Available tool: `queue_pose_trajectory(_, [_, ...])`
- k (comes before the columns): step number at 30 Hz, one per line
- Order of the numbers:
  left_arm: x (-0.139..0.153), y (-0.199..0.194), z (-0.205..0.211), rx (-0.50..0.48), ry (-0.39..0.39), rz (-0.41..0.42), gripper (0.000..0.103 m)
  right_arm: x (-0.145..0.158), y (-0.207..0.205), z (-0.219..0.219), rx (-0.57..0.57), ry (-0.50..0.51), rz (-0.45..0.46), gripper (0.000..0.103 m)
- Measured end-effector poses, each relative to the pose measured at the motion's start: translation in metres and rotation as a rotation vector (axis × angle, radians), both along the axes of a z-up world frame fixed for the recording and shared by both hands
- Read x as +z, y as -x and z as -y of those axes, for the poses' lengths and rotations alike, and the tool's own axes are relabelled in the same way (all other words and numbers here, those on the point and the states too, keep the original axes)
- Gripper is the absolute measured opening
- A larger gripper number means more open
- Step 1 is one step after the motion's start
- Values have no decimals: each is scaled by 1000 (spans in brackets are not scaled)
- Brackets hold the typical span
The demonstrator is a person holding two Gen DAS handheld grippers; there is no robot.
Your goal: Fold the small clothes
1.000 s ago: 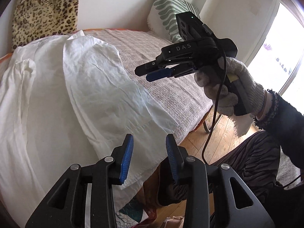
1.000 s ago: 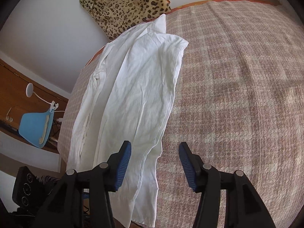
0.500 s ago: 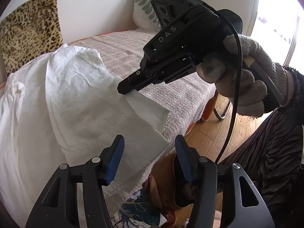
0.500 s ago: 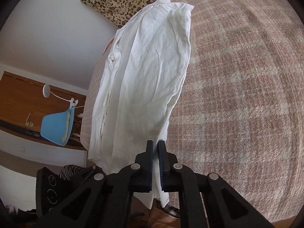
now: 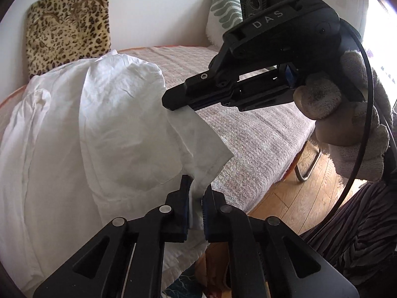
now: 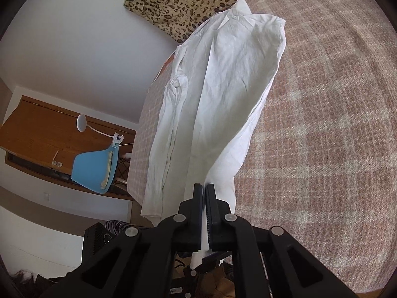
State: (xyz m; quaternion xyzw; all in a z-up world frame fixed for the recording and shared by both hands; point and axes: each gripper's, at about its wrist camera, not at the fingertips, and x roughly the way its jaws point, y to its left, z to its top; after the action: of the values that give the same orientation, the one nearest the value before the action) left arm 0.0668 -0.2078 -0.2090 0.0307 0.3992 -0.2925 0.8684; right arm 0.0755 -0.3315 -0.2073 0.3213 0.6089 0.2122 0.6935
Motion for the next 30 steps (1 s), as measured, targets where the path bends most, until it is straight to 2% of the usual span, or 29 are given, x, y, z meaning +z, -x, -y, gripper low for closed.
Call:
queue_pose_trajectory(1, [1,-1,-3,7,12,-2,6,0,-2,2,8,9,1,8])
queue_pose_trajectory(3, [5,-4,-8,18,23,6,6,1,-6,8,12,34,13,34])
queue_pose_trajectory(4, [7,-4,-10,17,24,10,6,2,-10,13,-4,60,26,59])
queue_pose_trajectory(5, [8,-4,-11,18,26,13,6,3,-14,19,-25,87,40,64])
queue_pose_trajectory(10, [10,-7,-16,25,40,2,6,-10,-48,53,-133,132,32,64])
queue_pose_trajectory(15, [12,-6,-19,26,51,-5,6,-35,-92,62,-184,182,19,55])
queue_pose_trajectory(17, [13,-6,-20,22,53,-3,6,-46,-107,59,-190,202,12,42])
queue_pose_trajectory(19, [15,-6,-22,22,60,-2,6,-54,-118,54,-207,202,17,34])
queue_pose_trajectory(22, [18,-6,-27,27,72,-5,6,-53,-131,41,-202,206,13,4])
queue_pose_trajectory(30, [21,-2,-48,44,108,-12,6,-9,-159,-24,-61,291,132,0])
